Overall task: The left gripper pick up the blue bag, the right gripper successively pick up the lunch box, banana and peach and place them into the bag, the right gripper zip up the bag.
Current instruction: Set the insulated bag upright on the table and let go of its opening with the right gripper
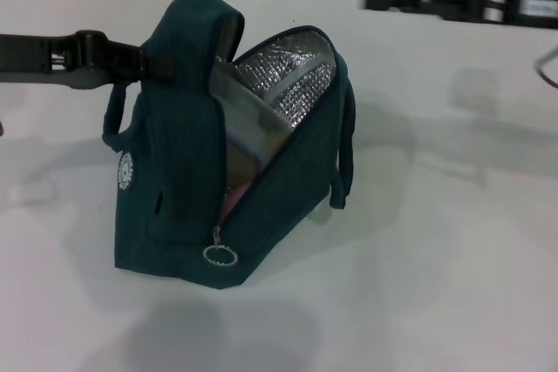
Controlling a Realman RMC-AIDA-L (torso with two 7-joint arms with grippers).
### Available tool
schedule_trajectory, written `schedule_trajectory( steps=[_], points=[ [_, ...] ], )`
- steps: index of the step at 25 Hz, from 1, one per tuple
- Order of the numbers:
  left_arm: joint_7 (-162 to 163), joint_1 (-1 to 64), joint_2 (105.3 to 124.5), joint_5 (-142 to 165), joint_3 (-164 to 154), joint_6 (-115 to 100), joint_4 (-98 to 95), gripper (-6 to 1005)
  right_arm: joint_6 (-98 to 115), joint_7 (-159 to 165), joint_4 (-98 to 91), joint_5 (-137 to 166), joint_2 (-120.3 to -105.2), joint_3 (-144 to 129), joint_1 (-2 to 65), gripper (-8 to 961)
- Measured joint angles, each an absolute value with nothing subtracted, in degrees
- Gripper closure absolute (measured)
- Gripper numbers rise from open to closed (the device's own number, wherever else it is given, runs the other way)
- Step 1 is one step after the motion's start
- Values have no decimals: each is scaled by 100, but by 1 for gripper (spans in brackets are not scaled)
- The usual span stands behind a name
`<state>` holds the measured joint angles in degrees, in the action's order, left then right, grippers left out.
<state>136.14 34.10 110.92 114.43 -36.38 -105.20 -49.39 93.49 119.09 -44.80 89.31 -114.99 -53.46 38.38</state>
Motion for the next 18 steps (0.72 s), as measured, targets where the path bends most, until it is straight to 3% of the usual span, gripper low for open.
schedule_trajectory(
  steps=[5, 7, 18],
  points=[
    [13614, 3421, 11113, 11444, -3638, -10520, -4940, 964, 9468, 12441, -4086, 8624, -11488, -5074, 3114, 130],
    [13614, 3423, 11120, 11444, -3642, -10522, -4940, 964, 9493, 12471, -3653, 8515, -11485, -5069, 2961, 113],
    [13612, 3502, 11205, 11444, -3684, -10529, -4939, 964, 9028, 12423, -1945, 8557, -11575, -5257, 3535, 79]
  ],
)
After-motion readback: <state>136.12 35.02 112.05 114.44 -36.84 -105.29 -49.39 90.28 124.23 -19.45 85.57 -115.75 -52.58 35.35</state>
